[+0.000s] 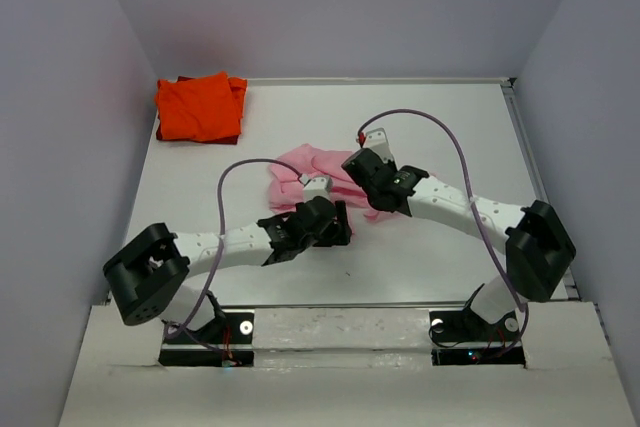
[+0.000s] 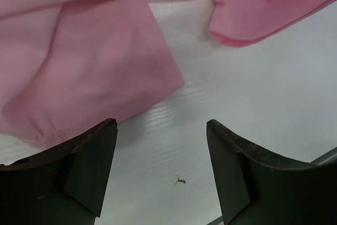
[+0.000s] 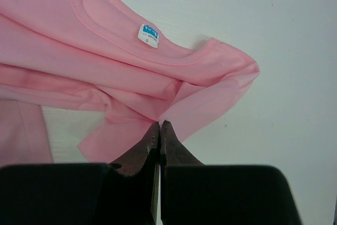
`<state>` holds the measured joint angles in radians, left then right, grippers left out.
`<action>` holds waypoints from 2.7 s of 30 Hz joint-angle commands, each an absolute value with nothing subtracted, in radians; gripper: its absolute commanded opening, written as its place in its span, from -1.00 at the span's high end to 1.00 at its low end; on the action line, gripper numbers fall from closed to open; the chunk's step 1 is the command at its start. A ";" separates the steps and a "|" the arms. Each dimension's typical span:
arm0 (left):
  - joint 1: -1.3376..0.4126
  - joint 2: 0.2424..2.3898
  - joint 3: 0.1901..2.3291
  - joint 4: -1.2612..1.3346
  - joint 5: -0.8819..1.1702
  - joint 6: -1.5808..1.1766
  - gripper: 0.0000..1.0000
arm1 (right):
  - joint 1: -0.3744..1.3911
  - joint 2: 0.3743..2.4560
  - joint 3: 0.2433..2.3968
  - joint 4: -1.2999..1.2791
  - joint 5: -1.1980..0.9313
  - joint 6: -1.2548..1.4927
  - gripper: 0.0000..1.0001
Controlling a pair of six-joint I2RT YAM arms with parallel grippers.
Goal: Fold and stack the t-shirts
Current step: Flatten out the crumpled T-shirt at the center of the board.
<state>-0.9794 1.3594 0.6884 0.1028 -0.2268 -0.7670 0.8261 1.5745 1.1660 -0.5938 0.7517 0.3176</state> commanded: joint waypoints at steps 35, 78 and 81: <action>-1.111 1.810 0.973 0.071 -0.434 -0.652 -0.56 | 0.815 1.447 1.086 -0.541 0.732 0.311 1.00; -0.887 0.901 1.204 -0.402 -0.870 -0.215 1.00 | 0.782 1.305 1.124 -0.534 0.810 0.253 1.00; -0.842 0.891 1.227 -0.384 -0.847 -0.174 1.00 | 0.761 1.299 1.166 -0.528 0.810 0.233 1.00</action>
<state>-0.8852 0.9180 1.1534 -0.4129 -0.8249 -0.2653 0.7906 1.3453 1.0855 -0.5686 0.7620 0.2726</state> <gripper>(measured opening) 0.022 0.022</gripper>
